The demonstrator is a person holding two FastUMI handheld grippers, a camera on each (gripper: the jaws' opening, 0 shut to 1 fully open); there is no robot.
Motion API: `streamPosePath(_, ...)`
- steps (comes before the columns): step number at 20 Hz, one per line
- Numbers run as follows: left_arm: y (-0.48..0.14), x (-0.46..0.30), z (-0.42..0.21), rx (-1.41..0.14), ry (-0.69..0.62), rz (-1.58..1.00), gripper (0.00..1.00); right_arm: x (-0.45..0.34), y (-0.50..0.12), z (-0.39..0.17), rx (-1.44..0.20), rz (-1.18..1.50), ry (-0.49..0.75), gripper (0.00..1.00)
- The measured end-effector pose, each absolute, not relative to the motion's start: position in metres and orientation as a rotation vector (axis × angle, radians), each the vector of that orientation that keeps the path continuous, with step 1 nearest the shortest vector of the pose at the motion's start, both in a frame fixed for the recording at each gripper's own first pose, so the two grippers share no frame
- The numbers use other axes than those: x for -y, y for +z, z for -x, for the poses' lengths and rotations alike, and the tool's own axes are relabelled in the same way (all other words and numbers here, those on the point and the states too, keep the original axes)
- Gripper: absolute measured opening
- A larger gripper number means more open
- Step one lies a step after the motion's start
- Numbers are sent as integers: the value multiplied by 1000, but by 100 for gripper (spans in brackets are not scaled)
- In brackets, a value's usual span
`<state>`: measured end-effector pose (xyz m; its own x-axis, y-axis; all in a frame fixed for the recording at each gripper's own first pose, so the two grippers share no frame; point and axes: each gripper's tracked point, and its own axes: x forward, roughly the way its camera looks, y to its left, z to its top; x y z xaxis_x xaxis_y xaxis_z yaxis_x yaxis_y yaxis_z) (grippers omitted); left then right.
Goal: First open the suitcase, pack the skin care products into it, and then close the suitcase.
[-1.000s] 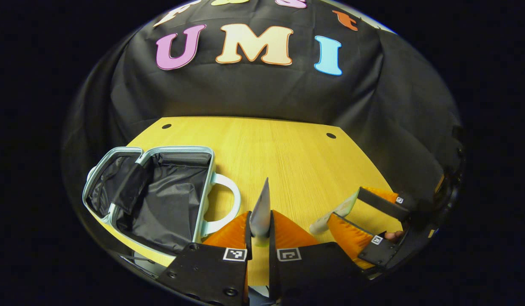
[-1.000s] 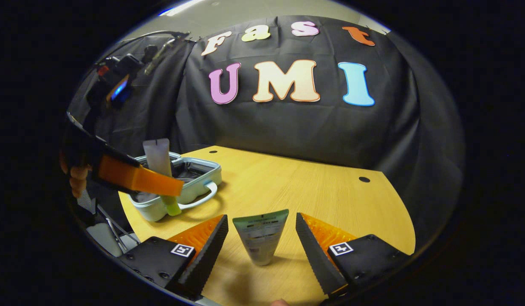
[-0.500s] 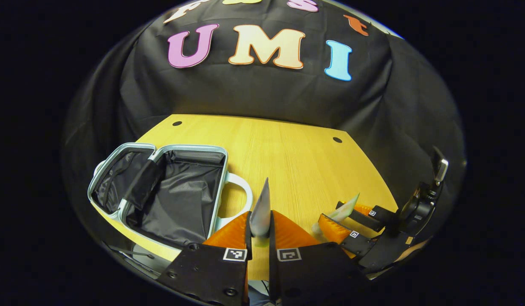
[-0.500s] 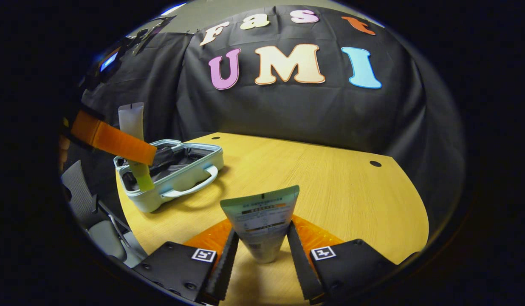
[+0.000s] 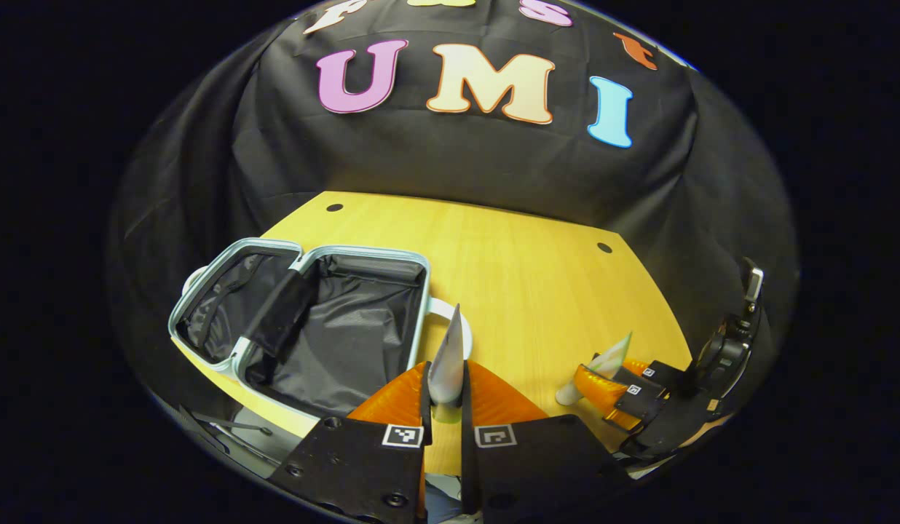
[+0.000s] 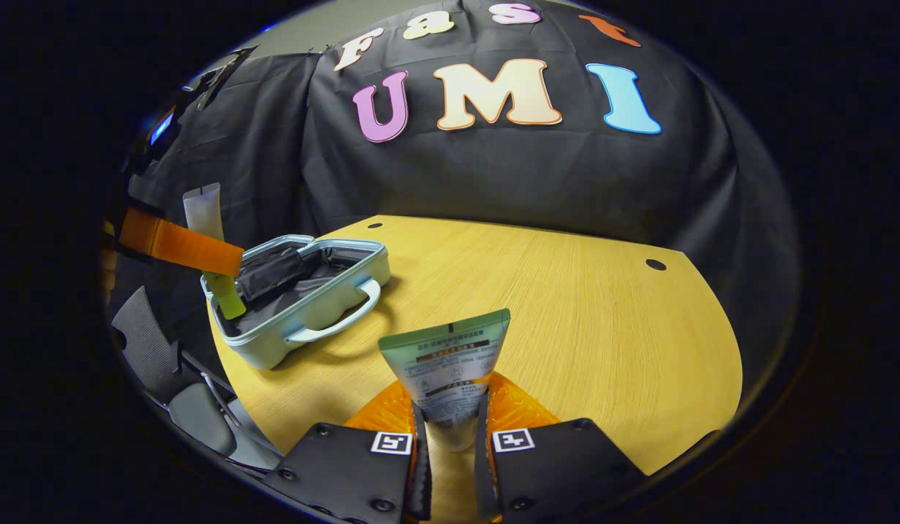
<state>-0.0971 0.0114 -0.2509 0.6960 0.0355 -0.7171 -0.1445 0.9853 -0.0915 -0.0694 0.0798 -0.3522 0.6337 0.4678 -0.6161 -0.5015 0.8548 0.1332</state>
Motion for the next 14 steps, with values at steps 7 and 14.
streamPosePath(7,-273,-80,95,-897,123,111,11,-112,-307,52,-719,-28,500,25)
streamPosePath(14,-319,-137,98,-1082,83,44,11,-189,-276,60,-784,-107,530,25)
